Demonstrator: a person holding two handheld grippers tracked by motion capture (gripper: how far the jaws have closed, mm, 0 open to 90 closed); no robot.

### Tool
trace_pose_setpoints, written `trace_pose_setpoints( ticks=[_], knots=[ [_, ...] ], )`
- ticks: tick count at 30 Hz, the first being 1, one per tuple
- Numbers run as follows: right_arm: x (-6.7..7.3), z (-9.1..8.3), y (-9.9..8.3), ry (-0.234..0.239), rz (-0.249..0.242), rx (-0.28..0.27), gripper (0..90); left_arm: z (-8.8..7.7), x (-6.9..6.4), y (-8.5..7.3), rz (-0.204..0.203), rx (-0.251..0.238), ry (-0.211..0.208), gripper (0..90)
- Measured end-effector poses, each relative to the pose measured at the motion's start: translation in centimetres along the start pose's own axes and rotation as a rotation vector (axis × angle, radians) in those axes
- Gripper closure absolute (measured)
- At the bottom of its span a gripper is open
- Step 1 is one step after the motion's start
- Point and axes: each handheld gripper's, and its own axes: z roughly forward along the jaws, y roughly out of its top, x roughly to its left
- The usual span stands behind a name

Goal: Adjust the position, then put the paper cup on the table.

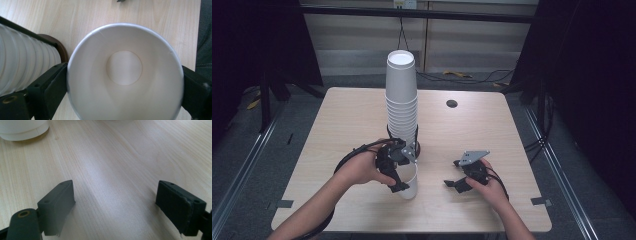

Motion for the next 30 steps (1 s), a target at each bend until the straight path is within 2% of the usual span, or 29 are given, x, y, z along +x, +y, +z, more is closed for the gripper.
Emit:
trace_pose_setpoints(
  ticks=[1,2,4,5,11,15,18,23,30],
  knots=[
    [0.0,0.0,0.0,0.0,0.0,0.0,15.0,0.0,0.0,0.0,0.005,-0.005,0.001,6.9],
    [0.0,0.0,0.0,0.0,-0.001,0.0,14.9,0.0,0.1,0.1,0.03,0.004,-0.001,6.8],
    [0.0,0.0,0.0,0.001,-0.001,0.0,14.9,0.1,0.1,0.1,0.031,-0.008,0.002,6.7],
    [0.0,0.0,0.0,0.001,0.0,0.0,15.0,0.4,-0.1,0.1,0.004,-0.033,0.004,6.7],
    [0.0,0.0,0.0,0.002,-0.001,0.0,14.9,0.7,0.0,0.0,0.01,-0.07,0.001,6.5],
    [0.1,0.0,0.0,0.002,0.0,0.0,14.9,0.9,-0.1,-0.1,-0.014,-0.1,-0.003,6.3],
    [0.0,0.0,0.0,0.003,-0.001,0.0,14.9,1.0,-0.1,-0.4,-0.014,-0.116,0.001,6.1],
    [0.1,0.0,0.0,0.003,0.001,0.0,14.9,1.4,-0.2,-0.8,-0.035,-0.146,-0.018,5.4],
    [0.1,0.0,0.0,0.004,-0.001,0.0,14.8,1.9,-0.3,-1.1,-0.038,-0.162,-0.039,5.0]
  ],
)
